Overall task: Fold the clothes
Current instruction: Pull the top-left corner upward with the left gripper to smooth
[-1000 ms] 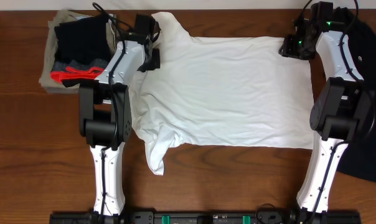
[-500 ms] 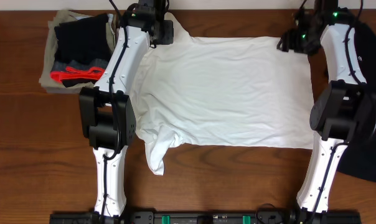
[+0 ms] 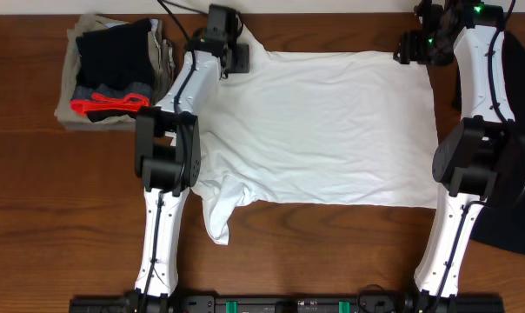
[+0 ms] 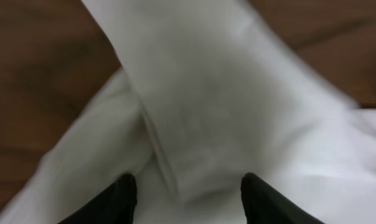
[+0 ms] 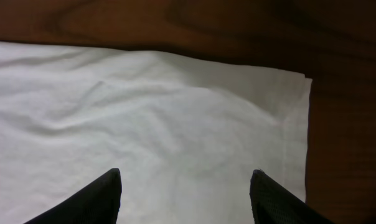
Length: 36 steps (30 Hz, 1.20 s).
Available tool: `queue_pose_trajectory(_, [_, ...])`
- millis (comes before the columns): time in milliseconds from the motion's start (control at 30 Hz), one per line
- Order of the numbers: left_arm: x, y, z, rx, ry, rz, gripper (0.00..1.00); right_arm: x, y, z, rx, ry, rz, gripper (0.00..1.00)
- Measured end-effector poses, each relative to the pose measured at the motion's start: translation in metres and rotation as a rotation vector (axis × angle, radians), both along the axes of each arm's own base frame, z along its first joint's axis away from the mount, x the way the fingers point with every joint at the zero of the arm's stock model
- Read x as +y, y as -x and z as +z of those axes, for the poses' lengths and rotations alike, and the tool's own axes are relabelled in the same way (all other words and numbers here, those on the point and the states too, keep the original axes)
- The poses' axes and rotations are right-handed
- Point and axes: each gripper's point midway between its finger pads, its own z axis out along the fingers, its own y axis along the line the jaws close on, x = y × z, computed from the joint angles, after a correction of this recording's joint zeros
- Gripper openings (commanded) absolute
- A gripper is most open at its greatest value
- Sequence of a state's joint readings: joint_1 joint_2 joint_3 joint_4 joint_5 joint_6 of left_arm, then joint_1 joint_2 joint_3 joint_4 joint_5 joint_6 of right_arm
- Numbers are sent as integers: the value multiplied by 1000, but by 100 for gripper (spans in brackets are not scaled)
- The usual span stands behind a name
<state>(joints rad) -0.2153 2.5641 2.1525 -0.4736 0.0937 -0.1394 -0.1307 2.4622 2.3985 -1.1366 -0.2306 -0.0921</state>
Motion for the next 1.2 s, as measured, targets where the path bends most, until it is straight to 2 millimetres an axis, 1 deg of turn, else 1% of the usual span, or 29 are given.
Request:
queue_pose_trajectory(33, [-1, -3, 2, -11, 9, 4, 58, 0, 0, 0, 2, 1, 0, 64])
queue_pose_trajectory(233, [-2, -3, 2, -9, 24, 21, 58, -2, 1, -1, 6, 11, 0, 64])
queue_pose_trajectory(333, [-2, -3, 2, -9, 29, 28, 56, -2, 1, -1, 7, 14, -1, 64])
queue_pose_trajectory(400, [-2, -4, 2, -10, 33, 33, 49, -2, 1, -1, 7, 15, -1, 64])
queue_pose_trajectory(433, [-2, -4, 3, -11, 35, 36, 41, -2, 1, -1, 6, 15, -1, 63])
queue_pose_trajectory(533, [-2, -5, 3, -14, 36, 35, 28, -3, 1, -1, 7, 18, -2, 63])
queue_pose_trajectory(633, [-3, -5, 3, -14, 36, 36, 22, -3, 1, -1, 6, 19, -1, 63])
queue_pose_trajectory(700, [-3, -5, 3, -14, 36, 36, 15, -3, 1, -1, 6, 20, -1, 63])
queue_pose_trajectory(767, [-3, -5, 3, -14, 37, 36, 11, -3, 1, -1, 5, 20, -1, 63])
queue_pose_trajectory(933, [-3, -5, 3, -14, 36, 35, 6, -3, 1, -1, 6, 21, -1, 62])
queue_pose_trajectory(1100, [-3, -5, 3, -15, 35, 34, 6, -3, 1, -1, 6, 22, -1, 62])
queue_pose_trajectory(1200, [-2, -4, 3, -11, 34, 35, 6, -3, 1, -1, 5, 22, -1, 59])
